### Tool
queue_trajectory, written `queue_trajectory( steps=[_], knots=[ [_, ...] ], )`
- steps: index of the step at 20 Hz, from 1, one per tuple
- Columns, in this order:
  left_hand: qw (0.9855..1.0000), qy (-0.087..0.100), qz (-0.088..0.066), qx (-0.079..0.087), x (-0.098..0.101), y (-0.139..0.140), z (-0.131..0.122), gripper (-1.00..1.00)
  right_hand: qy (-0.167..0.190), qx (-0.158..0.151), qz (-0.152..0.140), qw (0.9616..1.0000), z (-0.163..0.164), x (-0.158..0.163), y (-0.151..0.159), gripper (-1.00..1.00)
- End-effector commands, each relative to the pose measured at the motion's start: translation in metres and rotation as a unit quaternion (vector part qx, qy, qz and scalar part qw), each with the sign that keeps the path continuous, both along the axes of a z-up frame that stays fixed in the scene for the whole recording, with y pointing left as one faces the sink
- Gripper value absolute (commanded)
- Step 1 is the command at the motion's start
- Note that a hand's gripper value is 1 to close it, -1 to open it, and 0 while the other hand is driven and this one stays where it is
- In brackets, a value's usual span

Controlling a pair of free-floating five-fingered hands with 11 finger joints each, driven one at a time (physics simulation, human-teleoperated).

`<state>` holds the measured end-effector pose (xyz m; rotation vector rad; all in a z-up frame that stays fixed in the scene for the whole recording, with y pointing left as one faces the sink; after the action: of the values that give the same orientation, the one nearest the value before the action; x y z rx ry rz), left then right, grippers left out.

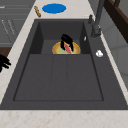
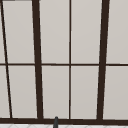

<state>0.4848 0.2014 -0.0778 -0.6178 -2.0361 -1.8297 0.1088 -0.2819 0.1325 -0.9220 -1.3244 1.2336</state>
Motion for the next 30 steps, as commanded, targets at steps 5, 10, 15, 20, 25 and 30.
queue_trajectory(
  steps=[5,10,15,20,25,30],
  knots=[
    [0.9982,-0.059,-0.003,-0.014,-0.030,-0.012,-0.001,1.00,0.000,0.000,0.000,1.0000,0.000,0.000,0.000,0.00],
    [0.9982,-0.059,0.002,-0.007,-0.033,-0.008,0.005,1.00,0.000,0.000,0.000,1.0000,0.000,0.000,0.000,0.00],
    [0.9985,-0.052,-0.017,-0.005,-0.030,0.008,0.028,1.00,0.000,0.000,0.000,1.0000,0.000,0.000,0.000,0.00],
    [0.9986,-0.048,-0.018,-0.012,-0.029,0.020,0.058,1.00,0.000,0.000,0.000,1.0000,0.000,0.000,0.000,0.00],
    [0.9989,-0.046,-0.008,-0.007,-0.030,0.040,0.087,1.00,0.000,0.000,0.000,1.0000,0.000,0.000,0.000,0.00],
    [0.9992,-0.040,-0.003,0.000,-0.036,0.056,0.123,1.00,0.000,0.000,0.000,1.0000,0.000,0.000,0.000,0.00]
  ],
)
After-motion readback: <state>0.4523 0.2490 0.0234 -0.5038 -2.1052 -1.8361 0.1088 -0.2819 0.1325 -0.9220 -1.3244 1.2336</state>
